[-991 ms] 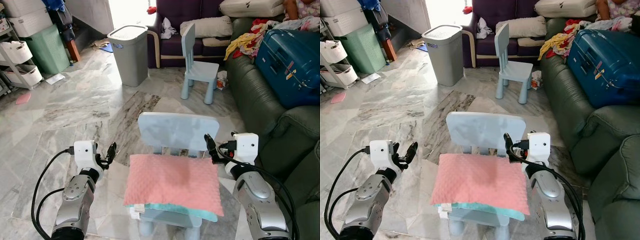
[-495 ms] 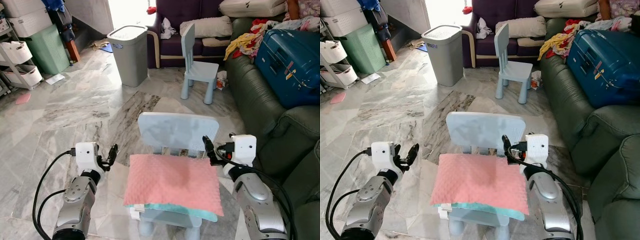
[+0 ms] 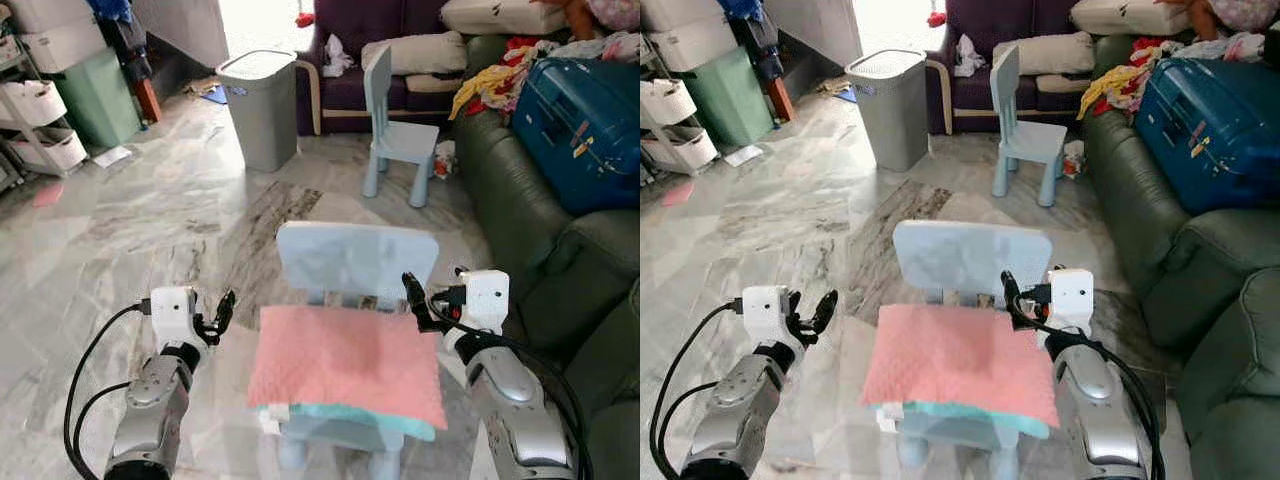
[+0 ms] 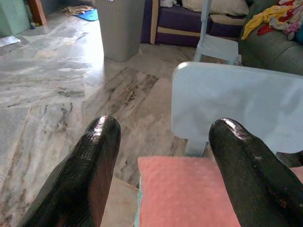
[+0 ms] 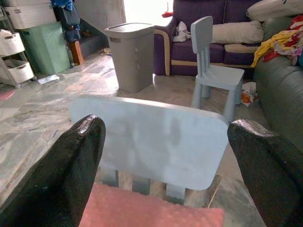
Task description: Move the pillow to the sofa
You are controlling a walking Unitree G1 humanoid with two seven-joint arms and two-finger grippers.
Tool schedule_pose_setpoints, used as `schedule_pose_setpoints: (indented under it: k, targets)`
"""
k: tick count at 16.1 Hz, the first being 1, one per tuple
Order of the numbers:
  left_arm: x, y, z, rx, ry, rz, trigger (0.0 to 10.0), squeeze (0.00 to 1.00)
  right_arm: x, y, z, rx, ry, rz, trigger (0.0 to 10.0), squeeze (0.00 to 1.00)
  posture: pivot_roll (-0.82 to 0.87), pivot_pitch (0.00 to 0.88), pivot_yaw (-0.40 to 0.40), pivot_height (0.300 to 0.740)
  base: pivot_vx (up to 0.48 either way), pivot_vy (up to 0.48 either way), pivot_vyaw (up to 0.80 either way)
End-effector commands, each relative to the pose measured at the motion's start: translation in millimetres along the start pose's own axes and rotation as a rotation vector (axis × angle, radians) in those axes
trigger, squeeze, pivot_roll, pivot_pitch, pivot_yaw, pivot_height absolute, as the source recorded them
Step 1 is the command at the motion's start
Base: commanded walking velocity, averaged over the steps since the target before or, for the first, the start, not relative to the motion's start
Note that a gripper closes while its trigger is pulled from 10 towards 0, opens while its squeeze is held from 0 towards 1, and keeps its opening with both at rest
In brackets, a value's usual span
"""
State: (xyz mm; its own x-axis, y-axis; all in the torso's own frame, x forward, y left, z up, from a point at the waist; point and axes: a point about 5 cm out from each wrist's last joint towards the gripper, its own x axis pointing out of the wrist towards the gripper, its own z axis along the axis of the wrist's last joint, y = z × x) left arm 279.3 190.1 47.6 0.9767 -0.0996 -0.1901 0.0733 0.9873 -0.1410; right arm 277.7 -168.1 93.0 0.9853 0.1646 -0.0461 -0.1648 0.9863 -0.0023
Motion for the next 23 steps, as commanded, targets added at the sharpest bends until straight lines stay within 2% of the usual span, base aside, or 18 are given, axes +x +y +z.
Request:
schedule_pose_setpoints:
  k: [1, 10, 17, 23]
  targets:
    - [-1.9, 3.1, 1.2, 0.015, 0.001, 0.011, 10.0, 0.00, 0.1, 3.0, 4.0, -0.004, -0.015, 0.010, 10.0, 0.00, -0.15, 0.000, 0.053, 0.665, 0.000, 0.000, 0.00]
    - [-2.9, 2.4, 0.5, 0.008, 0.000, 0.014, 10.0, 0.00, 0.3, 4.0, 2.6, -0.006, -0.009, 0.014, 10.0, 0.00, -0.15, 0.000, 0.051, 0.564, 0.000, 0.000, 0.00]
    - [-4.0, 8.0, 0.6, 0.033, 0.004, 0.056, 10.0, 0.00, 1.0, 5.4, 0.8, -0.022, -0.006, 0.023, 10.0, 0.00, -0.14, 0.000, 0.047, 0.477, 0.000, 0.000, 0.00]
    - [-3.2, 17.0, 3.3, 0.079, -0.004, 0.122, 10.0, 0.00, 3.8, 7.4, 1.3, -0.039, -0.013, 0.038, 10.0, 0.00, -0.14, 0.000, 0.043, 0.473, 0.000, 0.000, 0.00]
